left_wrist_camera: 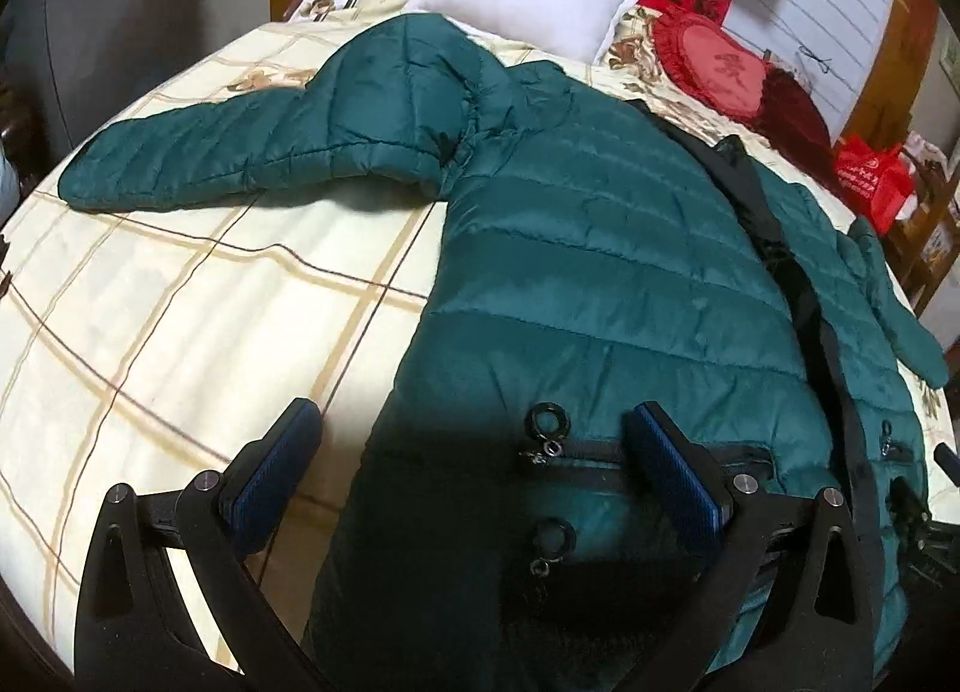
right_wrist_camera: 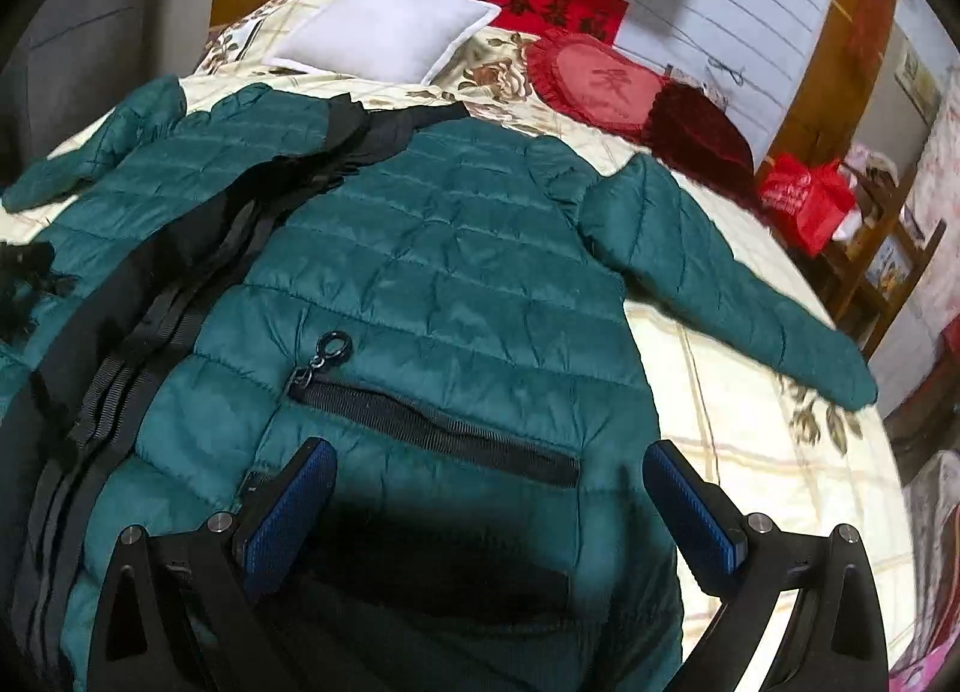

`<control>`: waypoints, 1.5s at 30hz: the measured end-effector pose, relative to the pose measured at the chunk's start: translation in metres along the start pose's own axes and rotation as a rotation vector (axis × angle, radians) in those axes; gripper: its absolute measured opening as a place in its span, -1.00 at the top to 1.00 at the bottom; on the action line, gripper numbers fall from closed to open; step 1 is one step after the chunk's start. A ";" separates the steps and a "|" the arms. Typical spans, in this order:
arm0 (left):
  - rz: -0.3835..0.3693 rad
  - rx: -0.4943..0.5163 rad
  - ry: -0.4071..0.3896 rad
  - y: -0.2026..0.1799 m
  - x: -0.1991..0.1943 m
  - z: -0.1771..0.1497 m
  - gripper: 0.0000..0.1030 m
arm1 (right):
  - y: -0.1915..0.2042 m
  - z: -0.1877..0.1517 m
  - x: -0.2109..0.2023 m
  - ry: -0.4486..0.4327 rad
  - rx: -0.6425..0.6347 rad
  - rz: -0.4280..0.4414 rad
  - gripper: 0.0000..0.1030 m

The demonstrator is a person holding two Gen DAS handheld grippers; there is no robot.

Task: Fold large clothes
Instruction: 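Move the left tool to the jacket sleeve cuff and grasp it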

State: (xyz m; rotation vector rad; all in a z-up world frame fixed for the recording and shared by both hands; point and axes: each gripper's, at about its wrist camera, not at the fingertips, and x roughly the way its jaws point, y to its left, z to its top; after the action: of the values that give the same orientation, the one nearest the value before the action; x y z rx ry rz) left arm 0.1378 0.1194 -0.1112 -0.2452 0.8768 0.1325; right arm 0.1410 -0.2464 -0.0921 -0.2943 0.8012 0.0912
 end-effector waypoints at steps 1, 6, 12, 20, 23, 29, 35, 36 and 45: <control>0.000 0.007 -0.001 -0.001 -0.002 -0.002 -0.99 | -0.002 -0.001 -0.001 0.001 0.009 0.006 -0.98; 0.001 0.056 -0.001 -0.010 -0.006 -0.005 -0.99 | -0.012 -0.015 -0.009 0.027 0.035 0.011 -0.98; 0.064 0.110 -0.077 -0.003 -0.029 0.012 -0.99 | -0.018 0.000 -0.032 0.049 0.047 -0.029 -0.97; 0.104 0.141 -0.053 0.052 -0.047 0.029 -0.99 | 0.017 0.019 -0.102 -0.145 0.225 -0.007 -0.97; 0.120 0.060 -0.041 0.095 -0.041 0.034 -0.99 | 0.033 0.004 -0.108 -0.240 0.240 -0.037 -0.97; 0.119 -0.129 -0.029 0.190 -0.027 0.065 -0.99 | 0.018 -0.005 -0.119 -0.311 0.336 -0.094 -0.97; 0.053 -0.396 -0.019 0.287 0.001 0.123 -0.99 | 0.004 -0.009 -0.112 -0.267 0.392 -0.140 -0.97; 0.061 -0.421 -0.011 0.297 0.008 0.129 -0.99 | 0.004 -0.010 -0.112 -0.263 0.392 -0.142 -0.97; 0.115 -0.414 0.016 0.324 0.060 0.160 -0.99 | 0.002 -0.014 -0.110 -0.242 0.379 -0.152 -0.97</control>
State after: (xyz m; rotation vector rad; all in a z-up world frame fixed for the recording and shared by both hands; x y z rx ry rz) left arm 0.2254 0.4754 -0.1103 -0.5824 0.8737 0.4210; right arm 0.0544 -0.2455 -0.0229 0.0162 0.5396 -0.1649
